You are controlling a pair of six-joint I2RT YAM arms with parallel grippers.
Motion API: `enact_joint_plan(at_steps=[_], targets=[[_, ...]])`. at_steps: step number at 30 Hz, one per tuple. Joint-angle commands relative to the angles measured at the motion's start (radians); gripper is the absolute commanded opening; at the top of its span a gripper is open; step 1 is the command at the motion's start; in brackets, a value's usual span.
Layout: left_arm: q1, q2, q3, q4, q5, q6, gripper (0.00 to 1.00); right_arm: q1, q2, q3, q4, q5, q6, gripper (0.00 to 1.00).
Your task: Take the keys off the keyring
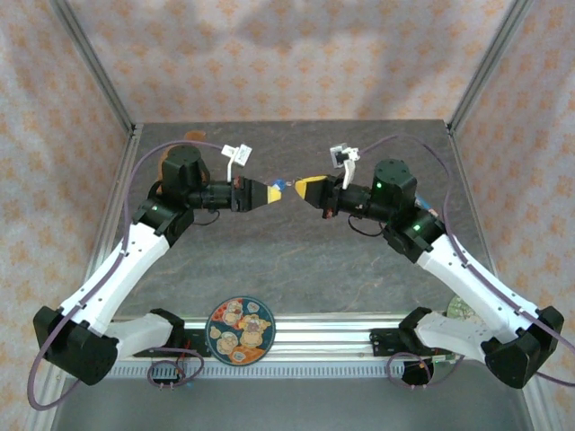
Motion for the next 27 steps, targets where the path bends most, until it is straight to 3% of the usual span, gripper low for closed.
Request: enact_joint_plan(at_steps=[1, 7, 14, 16, 27], targets=[[0.041, -0.076, -0.076, 0.023, -0.136, 0.073, 0.21, -0.017, 0.011, 0.106, -0.246, 0.074, -0.136, 0.0], [0.013, -0.214, -0.267, 0.071, -0.385, 0.173, 0.38, -0.012, 0.105, 0.241, -0.473, 0.141, -0.226, 0.0], [-0.085, -0.325, -0.387, 0.127, -0.639, 0.251, 0.42, -0.01, 0.177, 0.297, -0.591, 0.235, -0.27, 0.0], [-0.111, -0.343, -0.416, 0.155, -0.695, 0.26, 0.43, -0.009, 0.179, 0.292, -0.592, 0.209, -0.278, 0.0], [-0.189, -0.327, -0.471, 0.344, -0.715, 0.322, 0.46, -0.006, 0.174, 0.283, -0.613, 0.184, -0.317, 0.0]])
